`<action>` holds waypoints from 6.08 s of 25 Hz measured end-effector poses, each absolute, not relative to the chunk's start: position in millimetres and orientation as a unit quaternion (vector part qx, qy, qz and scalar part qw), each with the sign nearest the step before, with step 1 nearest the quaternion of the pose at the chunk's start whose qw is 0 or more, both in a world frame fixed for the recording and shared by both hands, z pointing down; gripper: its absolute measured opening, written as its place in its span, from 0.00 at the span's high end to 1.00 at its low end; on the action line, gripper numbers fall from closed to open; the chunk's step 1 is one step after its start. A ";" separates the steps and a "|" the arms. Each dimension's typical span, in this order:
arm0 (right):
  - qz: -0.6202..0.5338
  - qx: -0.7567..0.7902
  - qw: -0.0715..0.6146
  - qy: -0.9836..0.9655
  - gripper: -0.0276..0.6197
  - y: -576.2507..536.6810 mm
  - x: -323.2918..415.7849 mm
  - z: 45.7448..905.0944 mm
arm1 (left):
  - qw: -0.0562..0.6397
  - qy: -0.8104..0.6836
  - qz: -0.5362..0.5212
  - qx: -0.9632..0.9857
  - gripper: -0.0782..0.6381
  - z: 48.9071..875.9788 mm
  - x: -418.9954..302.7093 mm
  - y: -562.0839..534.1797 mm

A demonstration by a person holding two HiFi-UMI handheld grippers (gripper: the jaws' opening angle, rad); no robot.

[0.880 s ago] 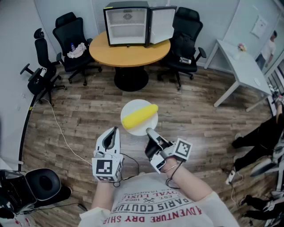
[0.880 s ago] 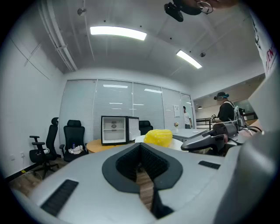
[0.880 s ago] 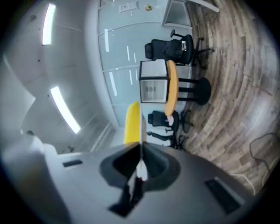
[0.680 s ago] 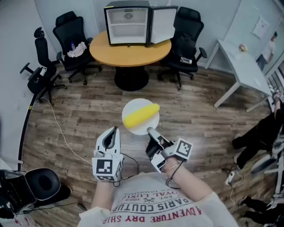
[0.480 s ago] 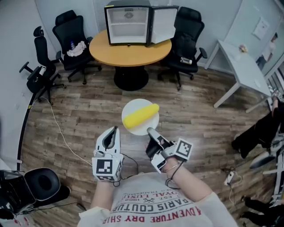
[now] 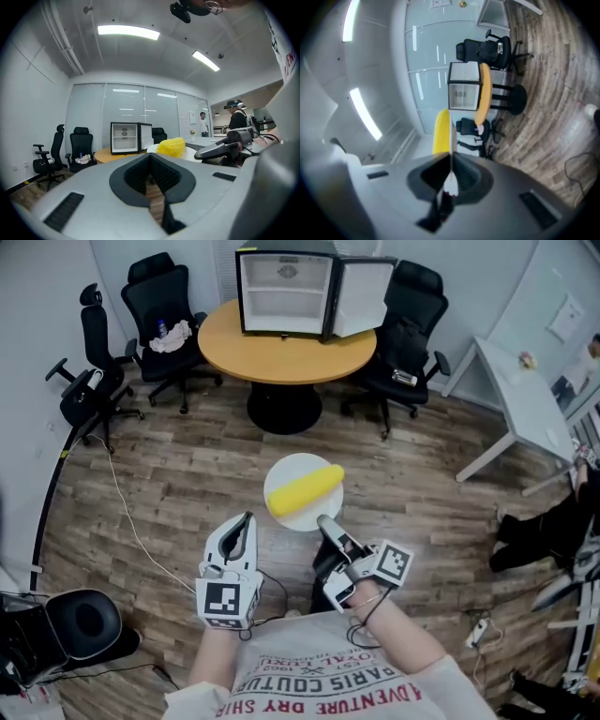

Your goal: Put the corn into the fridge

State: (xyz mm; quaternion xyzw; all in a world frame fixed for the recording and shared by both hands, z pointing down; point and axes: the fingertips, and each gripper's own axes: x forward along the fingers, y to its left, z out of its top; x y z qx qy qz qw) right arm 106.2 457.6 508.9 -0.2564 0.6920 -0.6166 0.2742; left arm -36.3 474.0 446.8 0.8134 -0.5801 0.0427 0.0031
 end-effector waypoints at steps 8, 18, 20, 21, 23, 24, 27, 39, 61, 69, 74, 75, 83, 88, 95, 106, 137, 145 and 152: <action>-0.620 -0.222 0.257 0.707 0.90 352.3 103.8 491.5 | 0.007 -0.608 0.053 0.792 0.85 437.1 -34.0 379.4; -0.620 -0.180 0.226 0.729 0.90 202.5 122.6 477.9 | -0.002 -0.648 0.040 0.761 0.85 420.8 -11.7 241.0; -0.620 -0.171 0.215 0.735 0.90 165.0 127.5 476.9 | -0.003 -0.659 0.035 0.751 0.85 418.0 -7.7 204.4; -0.621 -0.167 0.210 0.737 0.90 143.3 130.4 476.1 | -0.001 -0.665 0.034 0.746 0.85 417.2 -5.3 183.0; -0.622 -0.164 0.199 0.740 0.90 109.4 135.1 473.9 | 0.004 -0.673 0.035 0.739 0.85 416.4 -1.6 149.5; -0.622 -0.166 0.194 0.740 0.90 101.9 136.4 473.8 | 0.005 -0.675 0.036 0.737 0.85 416.3 -1.1 142.3; -0.625 -0.176 0.192 0.736 0.90 100.2 137.2 479.2 | 0.000 -0.674 0.035 0.738 0.85 417.0 -2.8 141.3; -0.630 -0.219 0.211 0.715 0.90 7.7 124.1 504.5 | 0.008 -0.654 0.027 0.756 0.85 436.9 -26.3 40.9; -0.601 -0.311 0.310 0.668 0.90 -264.0 -8.2 489.4 | -0.020 -0.535 0.038 0.843 0.85 405.7 -168.1 -269.3; -0.606 -0.324 0.315 0.654 0.90 -319.9 -19.7 488.6 | 0.000 -0.530 0.038 0.847 0.85 414.5 -181.4 -321.8; -0.621 -0.319 0.300 0.650 0.90 -356.9 -24.7 490.8 | 0.004 -0.535 0.044 0.844 0.85 418.6 -178.4 -351.6; -0.623 -0.317 0.297 0.650 0.90 -364.7 -25.7 490.4 | 0.005 -0.537 0.044 0.843 0.85 418.1 -177.7 -358.2; -0.632 -0.313 0.286 0.648 0.89 -423.6 -28.8 491.7 | 0.010 -0.552 0.044 0.832 0.85 417.4 -176.5 -406.7; -0.638 -0.323 0.287 0.637 0.89 -451.1 -26.1 501.9 | 0.012 -0.555 0.048 0.830 0.85 423.2 -174.3 -426.6; -0.641 -0.338 0.285 0.628 0.89 -475.3 -23.7 516.3 | 0.021 -0.556 0.053 0.829 0.85 433.7 -173.7 -445.3; -0.648 -0.356 0.298 0.604 0.89 -492.2 -25.8 528.9 | 0.032 -0.554 0.059 0.830 0.85 446.8 -178.2 -457.9; -0.616 -0.375 0.343 0.602 0.76 -494.4 -26.8 519.4 | 0.035 -0.545 0.055 0.836 0.85 439.5 -164.4 -455.8; -0.564 -0.377 0.329 0.657 0.88 -454.3 -30.7 488.7 | 0.027 -0.535 0.052 0.843 0.85 436.0 -157.6 -438.3; -0.432 -0.415 0.237 0.765 0.90 -432.8 -34.9 467.9 | 0.021 -0.523 0.057 0.850 0.85 434.0 -151.8 -414.1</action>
